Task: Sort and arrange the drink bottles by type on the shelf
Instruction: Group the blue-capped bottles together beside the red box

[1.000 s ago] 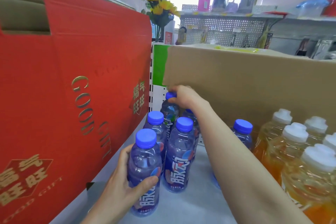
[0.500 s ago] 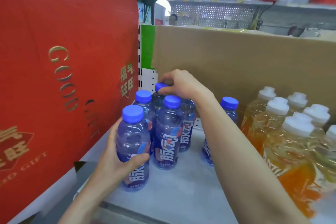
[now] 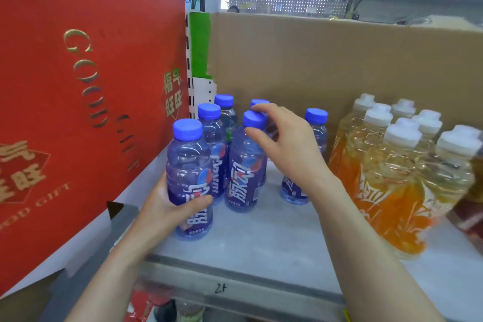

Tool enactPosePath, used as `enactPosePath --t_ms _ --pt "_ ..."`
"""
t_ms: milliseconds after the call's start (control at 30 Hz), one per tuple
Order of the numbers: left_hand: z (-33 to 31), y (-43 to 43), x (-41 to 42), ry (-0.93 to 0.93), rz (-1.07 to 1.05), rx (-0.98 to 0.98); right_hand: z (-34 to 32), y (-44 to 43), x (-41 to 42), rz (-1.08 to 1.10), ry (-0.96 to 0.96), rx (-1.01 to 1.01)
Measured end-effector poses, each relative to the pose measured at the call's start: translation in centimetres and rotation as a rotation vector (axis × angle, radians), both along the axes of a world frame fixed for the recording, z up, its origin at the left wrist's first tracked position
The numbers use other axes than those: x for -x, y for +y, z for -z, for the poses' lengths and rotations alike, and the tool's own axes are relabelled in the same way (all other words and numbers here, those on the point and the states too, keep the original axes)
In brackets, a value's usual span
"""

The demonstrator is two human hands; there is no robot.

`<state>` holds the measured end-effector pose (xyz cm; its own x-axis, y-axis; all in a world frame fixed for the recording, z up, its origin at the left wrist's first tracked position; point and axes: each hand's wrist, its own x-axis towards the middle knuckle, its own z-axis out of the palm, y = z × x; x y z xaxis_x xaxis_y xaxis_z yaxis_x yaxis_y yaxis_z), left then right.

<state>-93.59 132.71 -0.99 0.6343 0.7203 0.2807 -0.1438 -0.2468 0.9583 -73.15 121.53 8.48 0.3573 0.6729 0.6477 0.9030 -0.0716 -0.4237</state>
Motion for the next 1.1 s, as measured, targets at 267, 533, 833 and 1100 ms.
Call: enactPosePath --t_ms 267,533,833,1100 --pt "0.1 -0.8 -1.5 -0.007 0.053 -0.065 1.1 -1.2 0.9 0.107 0.107 0.154" --pt "0.6 -0.4 -1.2 0.004 0.057 -0.093 1.1 -1.9 0.5 0.114 0.085 0.021" --pt "-0.4 -1.6 -0.5 -0.005 -0.144 -0.246 1.4 -2.8 -3.3 0.451 0.121 0.186" --pt "-0.9 -1.1 -0.1 0.008 -0.029 -0.211 1.0 -8.2 2.3 0.098 0.107 0.158"
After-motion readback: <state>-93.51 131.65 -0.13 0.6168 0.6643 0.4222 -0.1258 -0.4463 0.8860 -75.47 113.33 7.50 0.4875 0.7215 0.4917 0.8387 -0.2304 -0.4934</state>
